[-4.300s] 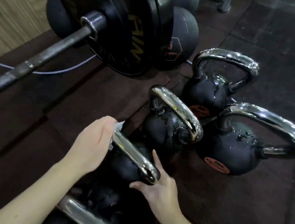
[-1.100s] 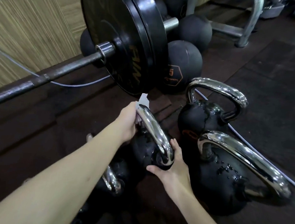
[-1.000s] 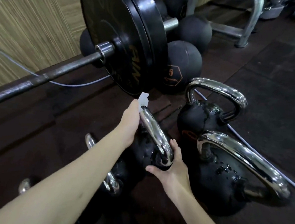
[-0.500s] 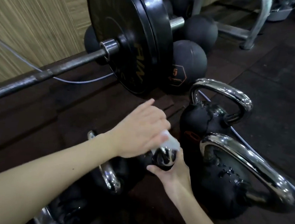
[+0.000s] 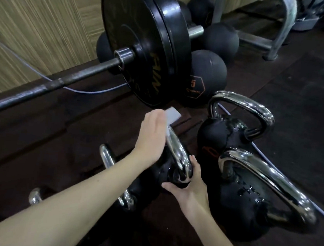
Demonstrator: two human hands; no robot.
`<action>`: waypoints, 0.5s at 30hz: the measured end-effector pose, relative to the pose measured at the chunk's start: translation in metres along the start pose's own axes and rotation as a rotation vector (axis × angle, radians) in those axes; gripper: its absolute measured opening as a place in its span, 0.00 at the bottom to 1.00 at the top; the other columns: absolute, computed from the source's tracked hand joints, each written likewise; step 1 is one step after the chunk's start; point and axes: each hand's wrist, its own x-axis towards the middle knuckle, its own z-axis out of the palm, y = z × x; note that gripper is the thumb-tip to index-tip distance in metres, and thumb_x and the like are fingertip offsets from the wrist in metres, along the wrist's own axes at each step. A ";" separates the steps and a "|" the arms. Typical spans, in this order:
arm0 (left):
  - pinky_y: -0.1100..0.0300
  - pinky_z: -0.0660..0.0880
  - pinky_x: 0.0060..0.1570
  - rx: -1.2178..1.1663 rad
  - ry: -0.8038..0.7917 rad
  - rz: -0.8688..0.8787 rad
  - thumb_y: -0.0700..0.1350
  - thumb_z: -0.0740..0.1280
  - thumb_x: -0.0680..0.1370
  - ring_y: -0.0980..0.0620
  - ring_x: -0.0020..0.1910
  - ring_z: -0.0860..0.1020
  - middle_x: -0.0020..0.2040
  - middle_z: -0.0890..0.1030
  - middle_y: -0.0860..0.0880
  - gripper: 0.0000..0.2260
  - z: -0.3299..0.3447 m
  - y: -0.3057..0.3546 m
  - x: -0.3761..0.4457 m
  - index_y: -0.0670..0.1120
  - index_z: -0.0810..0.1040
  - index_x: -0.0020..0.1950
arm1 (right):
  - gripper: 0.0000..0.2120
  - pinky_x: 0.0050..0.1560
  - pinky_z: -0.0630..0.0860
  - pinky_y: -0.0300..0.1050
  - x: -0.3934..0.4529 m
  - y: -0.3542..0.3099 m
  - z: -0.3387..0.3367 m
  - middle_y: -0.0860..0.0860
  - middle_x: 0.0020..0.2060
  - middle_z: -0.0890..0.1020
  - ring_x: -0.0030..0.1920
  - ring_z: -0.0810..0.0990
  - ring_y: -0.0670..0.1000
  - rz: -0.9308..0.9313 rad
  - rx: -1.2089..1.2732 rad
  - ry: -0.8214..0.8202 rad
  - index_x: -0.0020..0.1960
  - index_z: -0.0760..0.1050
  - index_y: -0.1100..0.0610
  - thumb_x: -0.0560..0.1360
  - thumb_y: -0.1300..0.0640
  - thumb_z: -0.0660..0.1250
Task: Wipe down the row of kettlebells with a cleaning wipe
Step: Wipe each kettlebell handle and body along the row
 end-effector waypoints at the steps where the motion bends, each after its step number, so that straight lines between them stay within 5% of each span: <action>1: 0.47 0.70 0.61 0.221 -0.068 0.261 0.46 0.51 0.86 0.52 0.51 0.73 0.49 0.77 0.44 0.18 -0.005 0.001 -0.007 0.38 0.76 0.49 | 0.56 0.79 0.68 0.52 0.000 0.000 0.001 0.41 0.77 0.72 0.75 0.72 0.47 0.006 0.002 -0.001 0.80 0.57 0.36 0.62 0.51 0.88; 4: 0.43 0.53 0.80 0.668 -0.380 0.709 0.50 0.52 0.84 0.47 0.65 0.72 0.57 0.77 0.49 0.17 -0.017 0.010 -0.031 0.47 0.79 0.56 | 0.52 0.72 0.76 0.51 0.002 0.006 0.001 0.44 0.71 0.78 0.69 0.79 0.46 0.010 -0.012 0.023 0.78 0.64 0.43 0.61 0.49 0.87; 7: 0.39 0.51 0.81 0.966 -0.492 1.140 0.51 0.58 0.84 0.41 0.67 0.74 0.61 0.78 0.46 0.14 -0.022 0.003 -0.042 0.47 0.76 0.64 | 0.44 0.60 0.84 0.46 0.002 0.010 0.000 0.51 0.68 0.81 0.64 0.83 0.50 0.026 0.049 -0.015 0.77 0.69 0.50 0.65 0.55 0.83; 9: 0.40 0.50 0.82 0.964 -0.531 1.250 0.53 0.58 0.86 0.41 0.68 0.75 0.63 0.78 0.46 0.14 -0.027 0.002 -0.033 0.48 0.74 0.67 | 0.48 0.62 0.83 0.53 0.003 0.010 0.001 0.50 0.68 0.81 0.66 0.83 0.52 0.031 0.087 -0.021 0.78 0.67 0.47 0.62 0.54 0.84; 11: 0.41 0.49 0.82 0.902 -0.531 1.166 0.56 0.56 0.86 0.45 0.66 0.75 0.60 0.78 0.47 0.16 -0.033 0.006 -0.017 0.49 0.76 0.65 | 0.54 0.69 0.79 0.51 0.003 0.004 0.004 0.43 0.68 0.80 0.67 0.81 0.47 0.037 0.055 0.000 0.78 0.65 0.42 0.59 0.50 0.88; 15: 0.37 0.65 0.72 0.547 -0.380 0.586 0.56 0.52 0.84 0.49 0.57 0.75 0.53 0.78 0.52 0.17 -0.034 -0.013 0.021 0.51 0.77 0.54 | 0.56 0.79 0.68 0.49 -0.003 -0.003 -0.001 0.40 0.77 0.71 0.76 0.72 0.45 -0.006 -0.011 0.001 0.80 0.60 0.39 0.62 0.50 0.88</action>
